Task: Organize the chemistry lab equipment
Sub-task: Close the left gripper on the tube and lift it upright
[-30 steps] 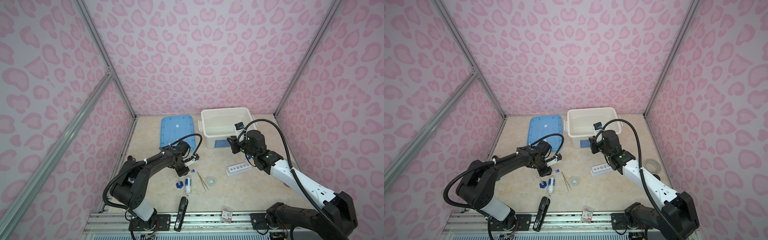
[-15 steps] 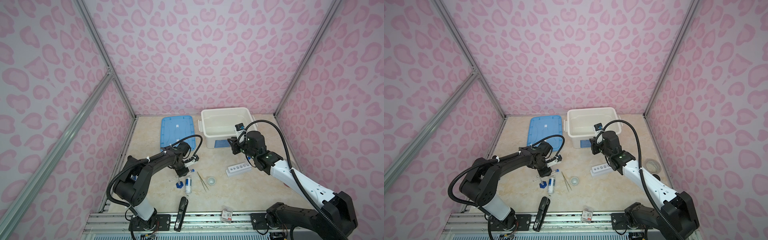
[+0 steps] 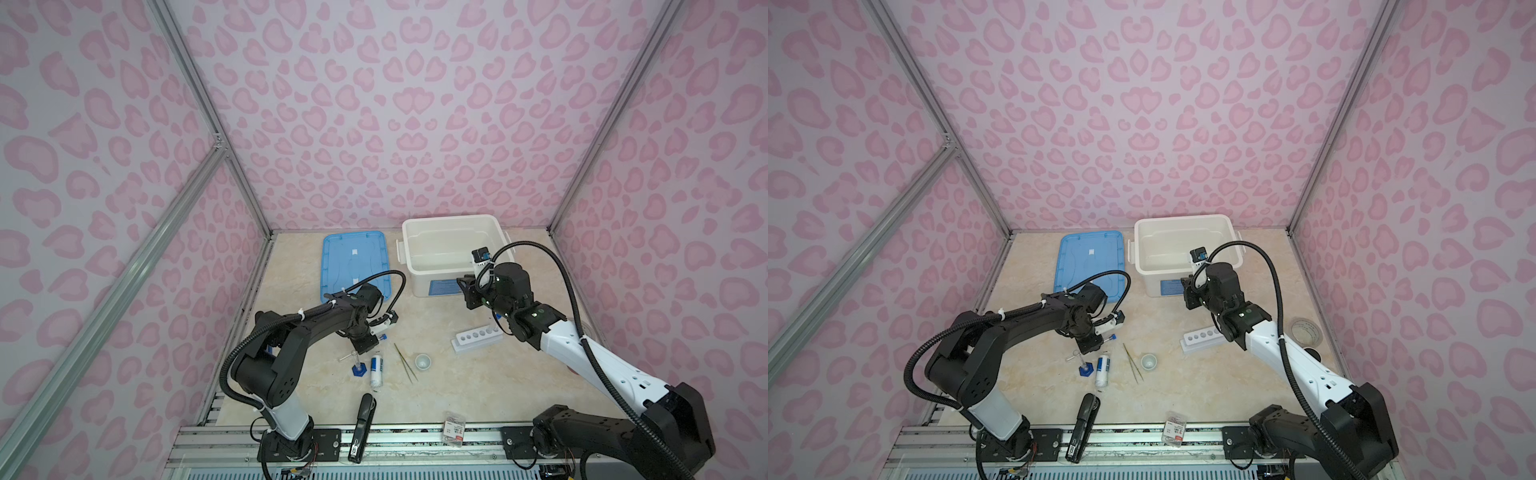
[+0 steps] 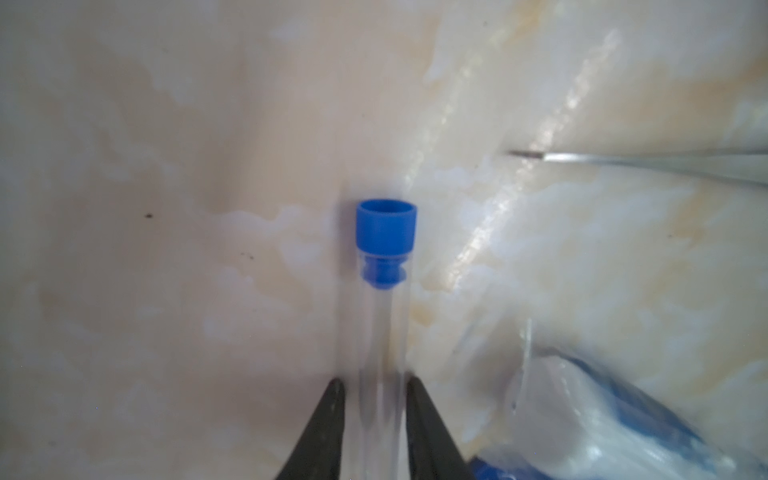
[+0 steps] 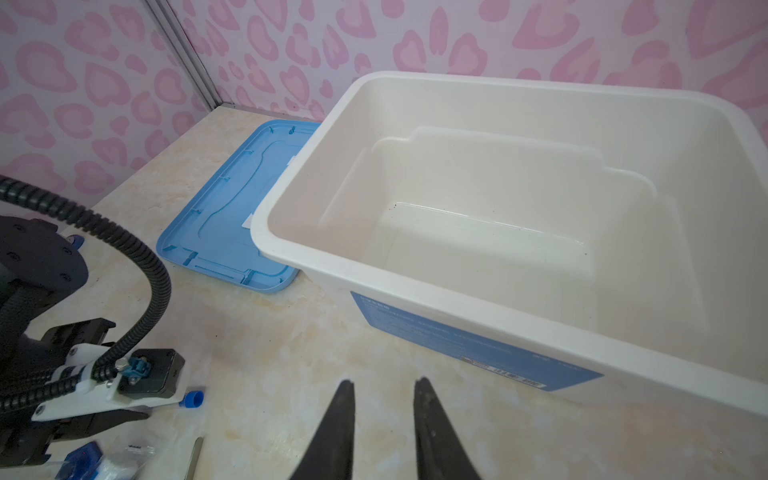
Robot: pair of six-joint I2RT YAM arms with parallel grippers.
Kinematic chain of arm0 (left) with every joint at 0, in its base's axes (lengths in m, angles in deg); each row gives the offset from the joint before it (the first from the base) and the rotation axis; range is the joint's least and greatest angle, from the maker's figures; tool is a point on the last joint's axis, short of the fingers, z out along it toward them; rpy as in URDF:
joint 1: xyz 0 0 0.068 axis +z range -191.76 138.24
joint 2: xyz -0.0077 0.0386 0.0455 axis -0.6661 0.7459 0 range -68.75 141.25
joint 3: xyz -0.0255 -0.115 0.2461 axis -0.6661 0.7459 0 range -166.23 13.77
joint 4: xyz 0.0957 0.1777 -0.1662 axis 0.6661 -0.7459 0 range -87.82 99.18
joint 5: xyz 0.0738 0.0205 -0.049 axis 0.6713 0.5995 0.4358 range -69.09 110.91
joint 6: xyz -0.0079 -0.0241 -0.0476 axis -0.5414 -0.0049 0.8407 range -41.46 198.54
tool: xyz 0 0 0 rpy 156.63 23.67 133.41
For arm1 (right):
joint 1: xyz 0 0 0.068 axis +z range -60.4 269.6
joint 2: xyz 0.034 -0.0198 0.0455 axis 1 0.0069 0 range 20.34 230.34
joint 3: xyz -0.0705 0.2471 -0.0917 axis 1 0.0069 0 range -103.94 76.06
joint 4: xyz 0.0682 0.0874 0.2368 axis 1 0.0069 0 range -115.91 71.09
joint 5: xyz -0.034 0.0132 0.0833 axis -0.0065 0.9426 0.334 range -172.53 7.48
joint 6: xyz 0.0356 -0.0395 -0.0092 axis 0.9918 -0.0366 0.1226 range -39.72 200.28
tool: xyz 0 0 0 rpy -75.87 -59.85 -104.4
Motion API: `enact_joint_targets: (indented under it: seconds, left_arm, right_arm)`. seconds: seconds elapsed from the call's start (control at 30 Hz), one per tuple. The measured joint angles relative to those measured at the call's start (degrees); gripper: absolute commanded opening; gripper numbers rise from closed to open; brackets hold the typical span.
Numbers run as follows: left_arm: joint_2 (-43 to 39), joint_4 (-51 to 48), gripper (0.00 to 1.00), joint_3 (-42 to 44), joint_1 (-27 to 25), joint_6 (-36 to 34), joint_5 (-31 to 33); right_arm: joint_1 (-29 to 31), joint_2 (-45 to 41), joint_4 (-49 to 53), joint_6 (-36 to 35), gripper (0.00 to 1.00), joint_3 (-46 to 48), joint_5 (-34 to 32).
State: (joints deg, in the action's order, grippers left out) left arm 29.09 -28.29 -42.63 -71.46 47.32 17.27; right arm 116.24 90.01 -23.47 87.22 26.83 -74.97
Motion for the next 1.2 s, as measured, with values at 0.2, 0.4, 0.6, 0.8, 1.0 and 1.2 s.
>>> enact_joint_targets:
  seconds: [0.2,0.4,0.6,0.8,1.0,1.2]
  left_arm:
    - [0.46,-0.15,0.18,-0.44,0.02,0.00,0.48]
    - [0.22,-0.15,0.14,-0.44,0.02,0.00,0.57]
    - [-1.42,0.11,0.14,-0.44,0.22,-0.02,0.46]
    - [-4.24,1.60,0.14,-0.28,0.76,0.00,0.28]
    - [-8.31,2.51,0.14,-1.40,1.38,0.22,-1.29]
    - [-12.41,3.89,0.14,-2.89,2.32,0.37,-3.98]
  right_arm:
    - [-0.44,0.61,-0.20,0.00,0.25,0.00,0.22]
    - [-0.52,1.42,-1.09,0.00,0.25,-0.13,0.81]
    - [-0.55,1.73,-1.29,0.00,0.25,-1.18,1.20]
    - [-0.55,1.95,-0.98,0.00,0.25,-2.21,1.49]
    - [-0.55,0.98,0.31,-0.02,0.25,-3.30,1.49]
    - [-0.55,-0.98,0.42,0.70,0.25,-2.89,1.70]
